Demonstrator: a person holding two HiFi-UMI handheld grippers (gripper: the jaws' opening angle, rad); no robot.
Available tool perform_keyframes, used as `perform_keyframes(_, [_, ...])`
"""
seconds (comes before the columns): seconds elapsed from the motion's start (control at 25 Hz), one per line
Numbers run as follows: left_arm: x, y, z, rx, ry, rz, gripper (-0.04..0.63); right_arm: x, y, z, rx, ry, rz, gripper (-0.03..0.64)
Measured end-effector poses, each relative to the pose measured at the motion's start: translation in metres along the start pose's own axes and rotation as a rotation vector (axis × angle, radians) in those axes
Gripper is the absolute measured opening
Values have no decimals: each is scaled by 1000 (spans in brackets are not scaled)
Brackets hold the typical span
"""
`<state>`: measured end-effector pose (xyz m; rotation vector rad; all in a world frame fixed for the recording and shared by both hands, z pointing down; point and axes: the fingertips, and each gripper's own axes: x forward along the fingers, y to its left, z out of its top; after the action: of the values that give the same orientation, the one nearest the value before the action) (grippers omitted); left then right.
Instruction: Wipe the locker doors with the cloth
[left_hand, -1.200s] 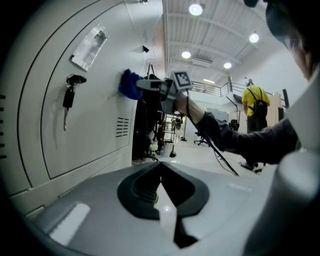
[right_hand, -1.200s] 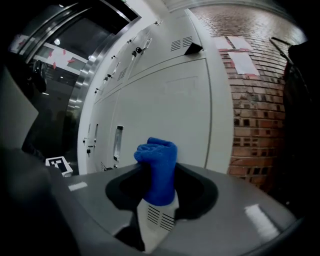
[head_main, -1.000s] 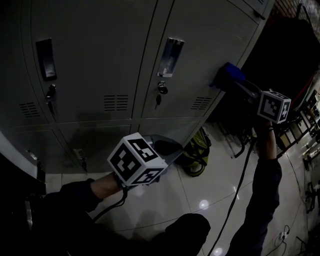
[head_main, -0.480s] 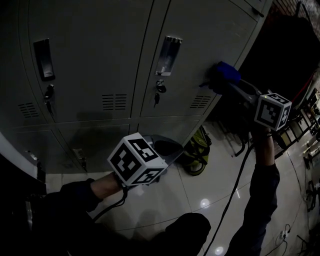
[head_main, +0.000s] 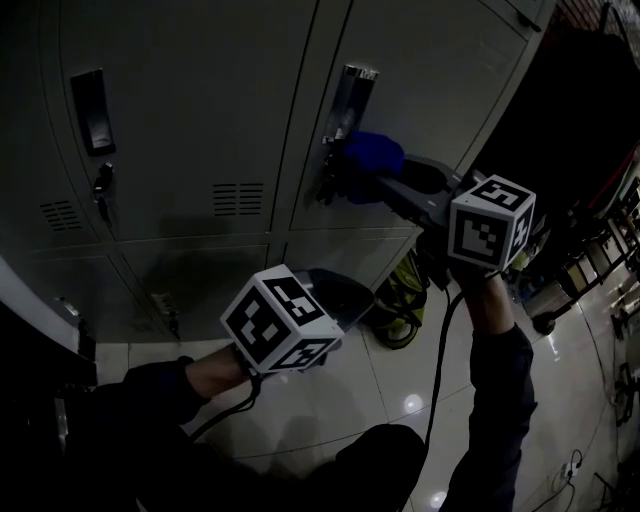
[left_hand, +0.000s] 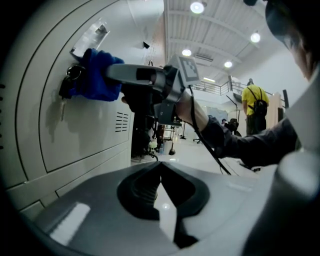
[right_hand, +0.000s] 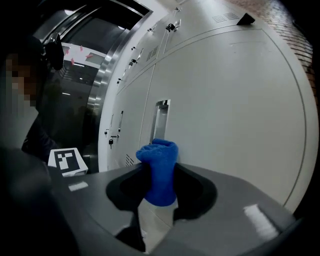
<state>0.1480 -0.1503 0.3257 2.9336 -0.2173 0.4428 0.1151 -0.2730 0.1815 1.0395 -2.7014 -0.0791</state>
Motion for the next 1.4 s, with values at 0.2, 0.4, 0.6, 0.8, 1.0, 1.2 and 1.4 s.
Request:
perform_keyframes(0.2, [2, 0, -4, -2, 5, -8, -20, 6, -4, -1, 46, -47, 9, 133])
perform_keyframes(0.4, [3, 0, -5, -2, 9, -7, -20, 0, -12, -5, 53, -44, 5, 138])
perform_keyframes(0.6, [7, 1, -8, -7, 20, -7, -20, -12, -26, -12, 48, -35, -35, 140])
perform_keyframes(0.8, [10, -1, -11, -12, 27, -12, -20, -33, -51, -22, 76, -47, -83, 147])
perform_keyframes(1.0, [13, -3, -13, -25, 18, -26, -20, -58, -78, -32, 92, -41, -144, 147])
perform_keyframes(1.2, [15, -4, -13, -21, 17, -28, -20, -91, -116, -46, 131, -41, -230, 147])
perform_keyframes(1.4, [17, -3, -14, -26, 18, -26, -20, -115, -143, -56, 180, -63, -291, 149])
